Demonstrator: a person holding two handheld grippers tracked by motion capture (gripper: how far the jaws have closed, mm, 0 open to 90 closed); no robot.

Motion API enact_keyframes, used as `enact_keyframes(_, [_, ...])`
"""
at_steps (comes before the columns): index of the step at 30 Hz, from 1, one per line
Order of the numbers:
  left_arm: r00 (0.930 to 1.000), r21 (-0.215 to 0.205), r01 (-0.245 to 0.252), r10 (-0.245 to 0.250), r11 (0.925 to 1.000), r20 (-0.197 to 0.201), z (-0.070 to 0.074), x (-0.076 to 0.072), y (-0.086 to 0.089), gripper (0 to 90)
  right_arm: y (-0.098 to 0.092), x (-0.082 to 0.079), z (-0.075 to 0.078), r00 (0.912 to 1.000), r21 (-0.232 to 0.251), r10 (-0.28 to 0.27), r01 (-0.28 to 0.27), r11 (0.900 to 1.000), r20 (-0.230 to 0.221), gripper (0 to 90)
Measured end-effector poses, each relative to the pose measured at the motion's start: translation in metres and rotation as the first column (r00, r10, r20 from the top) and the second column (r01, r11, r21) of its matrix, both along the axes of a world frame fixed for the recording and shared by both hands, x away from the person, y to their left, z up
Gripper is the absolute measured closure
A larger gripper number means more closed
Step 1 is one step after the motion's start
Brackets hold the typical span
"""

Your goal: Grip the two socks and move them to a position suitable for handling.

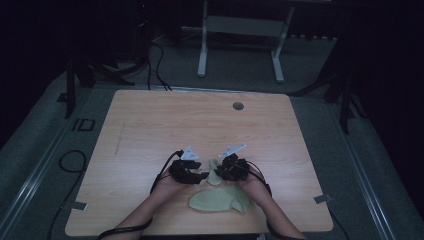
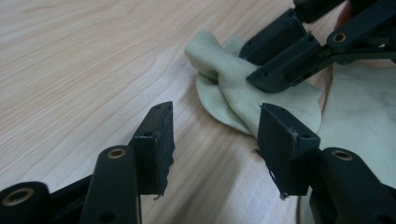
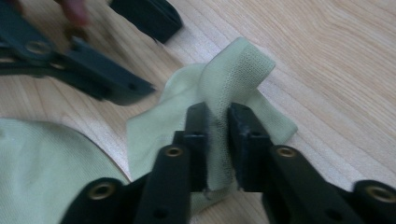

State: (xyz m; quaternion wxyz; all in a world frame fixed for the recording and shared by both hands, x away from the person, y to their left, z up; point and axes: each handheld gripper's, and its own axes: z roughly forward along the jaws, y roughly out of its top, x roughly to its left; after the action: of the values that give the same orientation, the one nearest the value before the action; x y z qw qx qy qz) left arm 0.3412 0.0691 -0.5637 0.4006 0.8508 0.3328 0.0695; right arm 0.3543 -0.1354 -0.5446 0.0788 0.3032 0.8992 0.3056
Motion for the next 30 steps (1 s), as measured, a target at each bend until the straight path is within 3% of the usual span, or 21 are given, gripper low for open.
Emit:
enact_keyframes(5, [0.9995, 0.006, 0.028, -0.028, 0.9996, -0.013, -0.003, 0.011, -0.010, 59.5, 0.000, -0.001, 0.000, 0.9998, -0.017, 0.017, -0.017, 1.000, 0.010, 83.6])
enact_keyframes(10, [0.9992, 0.010, 0.038, -0.038, 0.9992, -0.012, -0.004, 0.014, -0.014, 78.2, -0.001, 0.000, -0.001, 0.9999, -0.005, 0.012, -0.012, 1.000, 0.004, 83.7])
enact_keyframes(12, [0.9990, -0.003, 0.031, -0.031, 0.9995, -0.031, -0.003, 0.014, -0.014, 87.3, -0.002, 0.001, -0.001, 0.9999, -0.001, 0.012, -0.012, 1.000, -0.001, 83.7])
enact_keyframes(17, [0.9988, 0.012, 0.040, -0.040, 0.9991, -0.027, 0.004, 0.011, -0.011, 88.8, -0.009, 0.001, 0.004, 1.0000, 0.014, -0.001, 0.001, 1.000, 0.006, 84.2])
enact_keyframes(22, [0.9993, 0.027, 0.036, -0.037, 0.9990, 0.007, 0.019, 0.006, -0.002, 88.9, -0.028, 0.004, 0.020, 0.9980, 0.070, -0.059, 0.057, 0.996, 0.025, 84.2])
enact_keyframes(27, [0.9989, 0.037, 0.021, -0.022, 0.9991, 0.041, 0.037, -0.001, 0.013, 88.9, -0.049, 0.001, 0.037, 0.9931, 0.095, -0.102, 0.096, 0.991, 0.058, 84.7])
enact_keyframes(30, [0.9988, 0.040, 0.011, -0.013, 0.9991, 0.046, 0.042, -0.003, 0.019, 88.8, -0.057, 0.001, 0.040, 0.9924, 0.106, -0.110, 0.103, 0.989, 0.056, 84.5])
